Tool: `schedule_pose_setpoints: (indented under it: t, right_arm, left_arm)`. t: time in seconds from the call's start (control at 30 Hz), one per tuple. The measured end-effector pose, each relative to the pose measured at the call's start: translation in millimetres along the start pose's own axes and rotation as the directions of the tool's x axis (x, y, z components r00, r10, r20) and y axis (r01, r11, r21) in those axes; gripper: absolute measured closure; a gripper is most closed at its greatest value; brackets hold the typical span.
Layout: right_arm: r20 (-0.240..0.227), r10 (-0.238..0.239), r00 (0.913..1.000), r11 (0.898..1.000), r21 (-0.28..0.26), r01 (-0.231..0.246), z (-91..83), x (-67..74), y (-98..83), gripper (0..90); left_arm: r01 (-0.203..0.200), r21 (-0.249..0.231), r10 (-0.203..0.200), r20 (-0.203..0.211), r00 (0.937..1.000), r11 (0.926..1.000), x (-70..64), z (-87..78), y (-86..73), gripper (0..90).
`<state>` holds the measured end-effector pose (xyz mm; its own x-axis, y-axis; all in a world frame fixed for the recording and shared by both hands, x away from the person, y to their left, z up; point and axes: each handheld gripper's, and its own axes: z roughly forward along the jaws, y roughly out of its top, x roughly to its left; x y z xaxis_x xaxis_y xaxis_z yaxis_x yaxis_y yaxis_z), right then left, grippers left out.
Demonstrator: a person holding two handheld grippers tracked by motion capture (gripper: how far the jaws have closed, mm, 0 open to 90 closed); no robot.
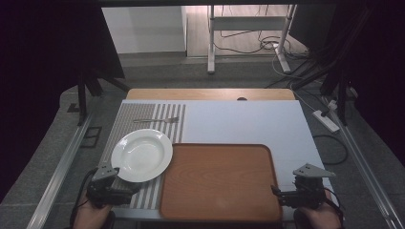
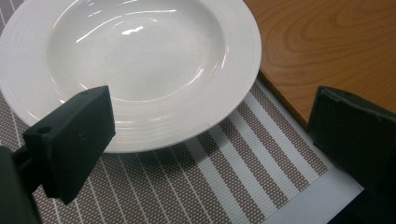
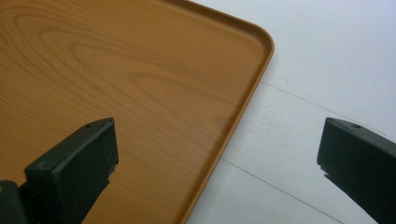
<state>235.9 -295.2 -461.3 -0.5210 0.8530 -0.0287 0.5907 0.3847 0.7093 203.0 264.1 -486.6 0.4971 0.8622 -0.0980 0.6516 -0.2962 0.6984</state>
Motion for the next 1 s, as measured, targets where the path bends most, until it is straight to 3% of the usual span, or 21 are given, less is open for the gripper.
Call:
schedule_pose_setpoints:
  t: [0.43, 0.83, 1.0]
  right_arm:
    - [-0.03, -0.008, 0.9995, 1.0, 0.016, 0.008, 1.6, -0.5, 0.7, 0.0]
    - [-0.033, -0.006, 0.9994, 1.0, 0.016, 0.006, 1.3, -1.2, 0.6, 0.0]
    - [-0.034, -0.006, 0.9994, 1.0, 0.018, 0.007, 1.5, -1.1, 0.6, 0.0]
  left_arm:
    - [-0.008, -0.025, 0.009, 0.028, 0.9996, 0.9996, 0.9, -2.5, -1.5, 0.1]
    - [-0.053, -0.015, 0.054, 0.036, 0.9979, 0.9985, -2.2, -2.4, -1.1, 0.6]
    - [-0.017, -0.029, 0.019, 0.055, 0.9983, 0.9994, 2.0, -3.1, -1.9, 1.0]
